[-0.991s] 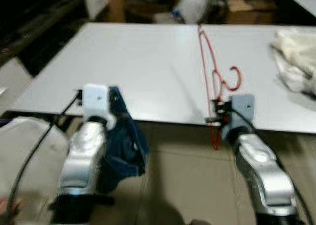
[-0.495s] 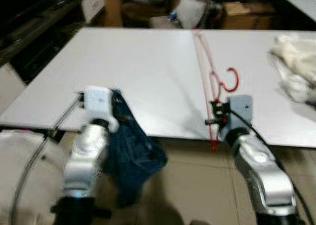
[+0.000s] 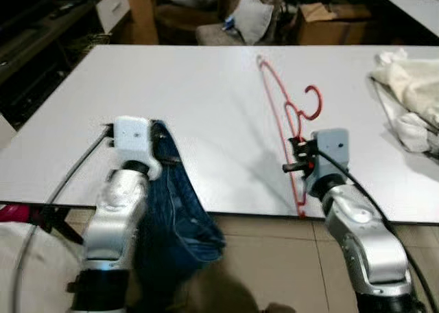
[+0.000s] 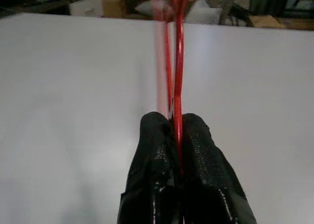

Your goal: Hang hanger

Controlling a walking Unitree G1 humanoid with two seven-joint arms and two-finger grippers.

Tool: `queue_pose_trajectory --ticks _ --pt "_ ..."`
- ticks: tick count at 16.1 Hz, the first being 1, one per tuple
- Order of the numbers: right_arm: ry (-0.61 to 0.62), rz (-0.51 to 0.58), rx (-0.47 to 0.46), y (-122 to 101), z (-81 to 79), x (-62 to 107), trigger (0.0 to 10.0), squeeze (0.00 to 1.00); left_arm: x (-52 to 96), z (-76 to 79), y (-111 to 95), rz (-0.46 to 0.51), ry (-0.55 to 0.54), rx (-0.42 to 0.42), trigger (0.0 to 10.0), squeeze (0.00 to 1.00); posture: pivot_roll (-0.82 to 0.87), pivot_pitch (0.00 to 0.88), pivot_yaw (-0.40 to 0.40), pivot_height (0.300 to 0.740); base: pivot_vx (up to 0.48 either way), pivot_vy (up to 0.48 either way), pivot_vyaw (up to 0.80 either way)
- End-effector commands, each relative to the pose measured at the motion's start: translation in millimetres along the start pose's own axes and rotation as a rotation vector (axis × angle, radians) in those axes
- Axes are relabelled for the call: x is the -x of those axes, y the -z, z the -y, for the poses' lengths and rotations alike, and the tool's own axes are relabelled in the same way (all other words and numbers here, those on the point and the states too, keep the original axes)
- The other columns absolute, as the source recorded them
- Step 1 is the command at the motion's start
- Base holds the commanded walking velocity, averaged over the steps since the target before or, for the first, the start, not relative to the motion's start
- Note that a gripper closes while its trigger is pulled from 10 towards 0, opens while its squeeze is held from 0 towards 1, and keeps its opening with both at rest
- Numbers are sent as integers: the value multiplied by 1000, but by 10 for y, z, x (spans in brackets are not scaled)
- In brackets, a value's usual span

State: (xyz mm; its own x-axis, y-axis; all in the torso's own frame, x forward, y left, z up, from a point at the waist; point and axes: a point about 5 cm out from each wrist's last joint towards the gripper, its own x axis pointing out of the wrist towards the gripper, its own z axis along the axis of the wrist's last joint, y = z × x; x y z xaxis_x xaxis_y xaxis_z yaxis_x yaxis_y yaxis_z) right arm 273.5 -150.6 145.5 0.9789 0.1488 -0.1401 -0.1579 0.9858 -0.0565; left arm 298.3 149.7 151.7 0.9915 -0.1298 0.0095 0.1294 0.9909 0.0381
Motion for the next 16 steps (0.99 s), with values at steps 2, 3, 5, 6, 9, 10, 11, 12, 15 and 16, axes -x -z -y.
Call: queue_pose_trajectory --ticks 2,3,5,6,9,10,11,12,15,16 --pt "-4 -9 0 1 -14 -3 10000 0 -17 -34 -104 40 -2 -12 10000 0 -129 64 62 740 347 0 -650" --pt "-1 -9 5 -1 3 0 10000 0 -18 -22 -109 41 5 -13 10000 0 -127 66 61 740 341 0 0" --pt "-1 -6 5 -11 34 1 10000 0 -26 -16 -126 44 10 -13 10000 0 -124 67 62 740 341 0 0" --pt "-16 1 17 -25 58 4 10000 0 -39 -6 -153 51 18 -12 10000 0 -123 66 63 740 345 0 0" --pt "-197 42 55 -154 130 61 10000 0 -150 59 -278 67 74 18 10000 0 -119 62 67 740 205 0 0" --pt "-249 49 106 -208 206 100 10000 0 -234 66 -326 62 88 -4 10000 0 -119 59 68 740 0 0 0" --pt "-282 51 143 -251 279 137 10000 0 -318 69 -374 60 97 -16 10000 0 -118 57 68 740 0 0 0" --pt "-334 55 190 -320 383 208 10000 0 -474 67 -510 89 109 -39 10000 0 -118 54 67 740 0 0 0" --pt "-464 59 265 -459 528 391 10000 0 -791 74 -843 129 125 -77 10000 0 -119 50 72 740 0 0 0" --pt "-546 56 291 -524 554 515 10000 0 -958 58 -1091 161 106 -70 10000 0 -118 49 76 740 0 0 0"
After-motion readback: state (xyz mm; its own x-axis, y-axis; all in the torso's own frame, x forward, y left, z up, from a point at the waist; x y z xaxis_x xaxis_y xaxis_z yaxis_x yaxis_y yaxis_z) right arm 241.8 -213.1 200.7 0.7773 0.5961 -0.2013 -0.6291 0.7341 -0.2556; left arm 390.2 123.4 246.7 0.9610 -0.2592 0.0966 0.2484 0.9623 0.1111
